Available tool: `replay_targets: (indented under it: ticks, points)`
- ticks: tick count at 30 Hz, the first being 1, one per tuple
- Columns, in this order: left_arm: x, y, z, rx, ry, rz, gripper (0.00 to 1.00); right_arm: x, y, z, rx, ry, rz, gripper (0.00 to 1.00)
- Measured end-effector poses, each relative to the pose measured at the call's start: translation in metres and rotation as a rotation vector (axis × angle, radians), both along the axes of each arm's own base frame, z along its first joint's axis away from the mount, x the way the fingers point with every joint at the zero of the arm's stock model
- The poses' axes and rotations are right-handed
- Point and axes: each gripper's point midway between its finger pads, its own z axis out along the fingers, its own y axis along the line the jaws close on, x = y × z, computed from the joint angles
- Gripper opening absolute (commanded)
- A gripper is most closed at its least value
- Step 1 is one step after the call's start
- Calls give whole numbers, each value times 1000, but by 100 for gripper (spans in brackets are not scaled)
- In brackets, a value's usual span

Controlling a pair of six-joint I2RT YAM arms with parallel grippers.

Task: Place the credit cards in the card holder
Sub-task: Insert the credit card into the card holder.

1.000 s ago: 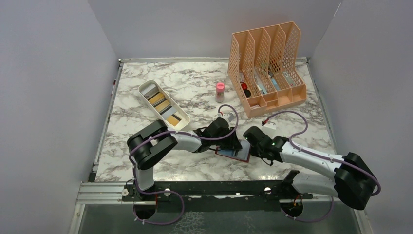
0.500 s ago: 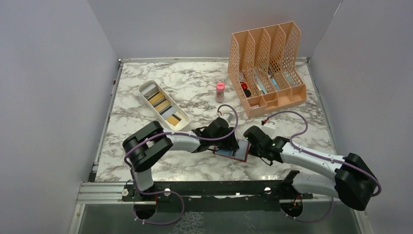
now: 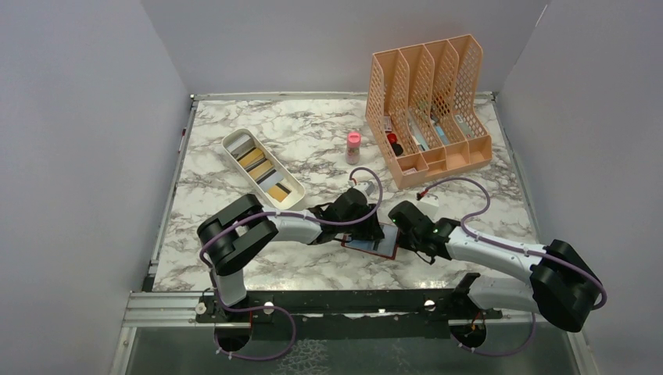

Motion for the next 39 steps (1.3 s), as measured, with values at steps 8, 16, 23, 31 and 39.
replay_targets:
  ticks: [8, 16, 23, 31, 39]
  points:
    - [-2, -2, 1, -9, 3, -7, 39, 2, 2, 0, 6, -9, 6, 19]
    - [-4, -5, 2, -27, 17, -3, 39, 4, 3, 0, 1, -15, 22, 19]
    - [-4, -4, 3, -29, 10, -1, 40, 3, 2, 4, 5, -20, 21, 25]
    - [1, 3, 32, 10, -68, -2, 45, 6, 3, 52, 96, -139, 50, 36]
    - [54, 17, 110, 93, -302, 8, 75, 5, 4, 80, 130, -224, 127, 50]
